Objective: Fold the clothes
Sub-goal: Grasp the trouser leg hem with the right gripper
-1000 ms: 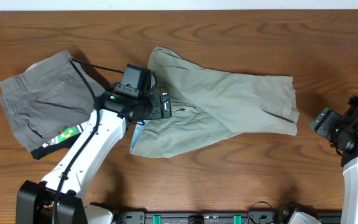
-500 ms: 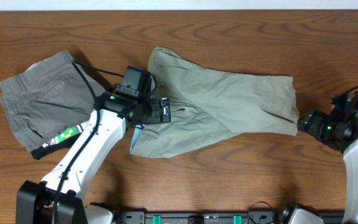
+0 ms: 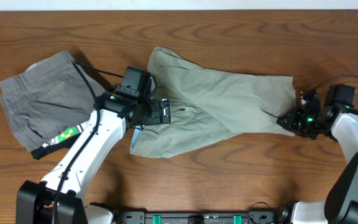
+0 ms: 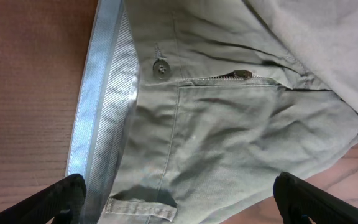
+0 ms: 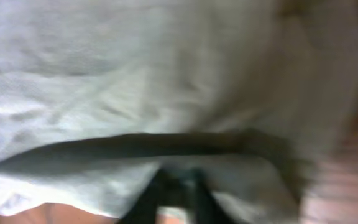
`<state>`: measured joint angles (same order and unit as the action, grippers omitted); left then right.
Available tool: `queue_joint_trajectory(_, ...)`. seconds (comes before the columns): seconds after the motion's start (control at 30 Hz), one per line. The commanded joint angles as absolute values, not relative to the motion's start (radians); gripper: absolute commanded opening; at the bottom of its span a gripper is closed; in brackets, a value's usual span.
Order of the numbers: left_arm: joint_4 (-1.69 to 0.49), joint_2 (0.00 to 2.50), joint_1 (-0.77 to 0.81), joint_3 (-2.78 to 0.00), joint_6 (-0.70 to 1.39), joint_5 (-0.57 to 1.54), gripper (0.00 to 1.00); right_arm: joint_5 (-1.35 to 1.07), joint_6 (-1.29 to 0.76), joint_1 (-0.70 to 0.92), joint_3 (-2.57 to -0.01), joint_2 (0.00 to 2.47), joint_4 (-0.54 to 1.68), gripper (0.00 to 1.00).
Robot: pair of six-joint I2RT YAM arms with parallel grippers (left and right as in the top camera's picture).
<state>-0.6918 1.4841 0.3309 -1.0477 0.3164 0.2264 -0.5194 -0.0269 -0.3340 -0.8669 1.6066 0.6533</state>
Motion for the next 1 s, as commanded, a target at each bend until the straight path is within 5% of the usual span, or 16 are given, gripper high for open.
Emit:
queue_joint_trajectory(0.0, -0.696, 1.475, 0.333, -1.051, 0.308, 0.228, 0.98, -0.681, 0.033, -0.311, -0.883, 1.601, 0.643, 0.01)
queue_joint_trajectory(0.3, -0.694, 1.475, 0.333, -1.051, 0.308, 0.228, 0.98, -0.690, -0.016, -0.311, -1.015, 1.448, 0.587, 0.01)
queue_joint_trajectory(0.4, -0.694, 1.475, 0.333, -1.051, 0.308, 0.228, 0.98, -0.550, -0.030, -0.311, -1.028, 1.420, 0.622, 0.35)
queue_joint_trajectory(0.43, -0.694, 1.475, 0.333, -1.051, 0.308, 0.228, 0.98, -0.472, -0.029, -0.311, -1.028, 1.419, 0.661, 0.39)
queue_joint_trajectory(0.6, -0.694, 1.475, 0.333, -1.051, 0.308, 0.228, 0.98, -0.245, -0.029, -0.311, -0.979, 1.457, 0.739, 0.45)
queue_joint_trajectory(0.97, -0.695, 1.475, 0.333, -1.051, 0.308, 0.228, 0.98, -0.376, 0.007, -0.311, -0.904, 1.648, 0.627, 0.44)
